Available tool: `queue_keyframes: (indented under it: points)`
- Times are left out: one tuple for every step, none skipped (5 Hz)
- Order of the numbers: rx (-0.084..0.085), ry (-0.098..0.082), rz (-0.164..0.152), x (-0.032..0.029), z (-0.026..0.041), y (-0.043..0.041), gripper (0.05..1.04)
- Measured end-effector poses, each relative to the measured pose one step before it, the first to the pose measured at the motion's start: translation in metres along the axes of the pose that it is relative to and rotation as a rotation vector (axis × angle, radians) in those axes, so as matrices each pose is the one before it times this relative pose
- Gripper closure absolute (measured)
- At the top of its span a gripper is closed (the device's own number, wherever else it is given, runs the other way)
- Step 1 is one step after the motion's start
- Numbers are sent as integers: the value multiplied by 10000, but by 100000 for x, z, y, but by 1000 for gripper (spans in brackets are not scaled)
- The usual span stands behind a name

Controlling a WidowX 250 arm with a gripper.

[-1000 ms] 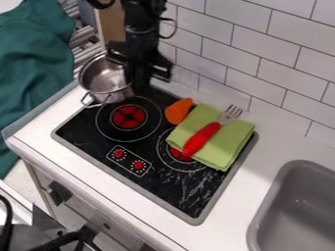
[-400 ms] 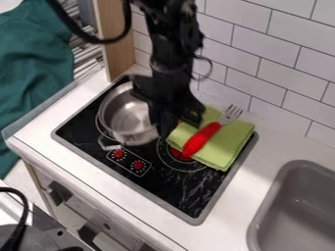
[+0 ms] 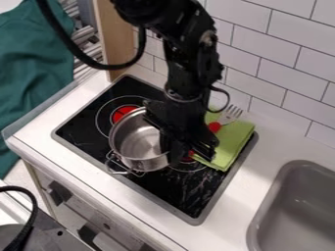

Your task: Move the silver pot to the bottom-right corner of the stove.

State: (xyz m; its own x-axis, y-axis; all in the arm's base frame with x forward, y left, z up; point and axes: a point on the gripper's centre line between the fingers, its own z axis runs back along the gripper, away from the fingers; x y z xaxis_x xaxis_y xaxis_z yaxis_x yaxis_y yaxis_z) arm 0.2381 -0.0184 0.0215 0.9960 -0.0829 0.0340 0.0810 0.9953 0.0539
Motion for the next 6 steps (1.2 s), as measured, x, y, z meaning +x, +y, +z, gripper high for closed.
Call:
queue_keyframes:
  points:
    - [-86,186,-461,-275,-807,-1075,1027]
    - [-193,595,-535,-260,-2088,-1362,1005]
    - [-232,281,-182,375,-1339,-524,852]
    - [-64,-200,-207,499,-66,-105,586]
    - [179,-46,-49,-58,801,-414,264]
    - [367,-1426,557,-62,4457,-682,72]
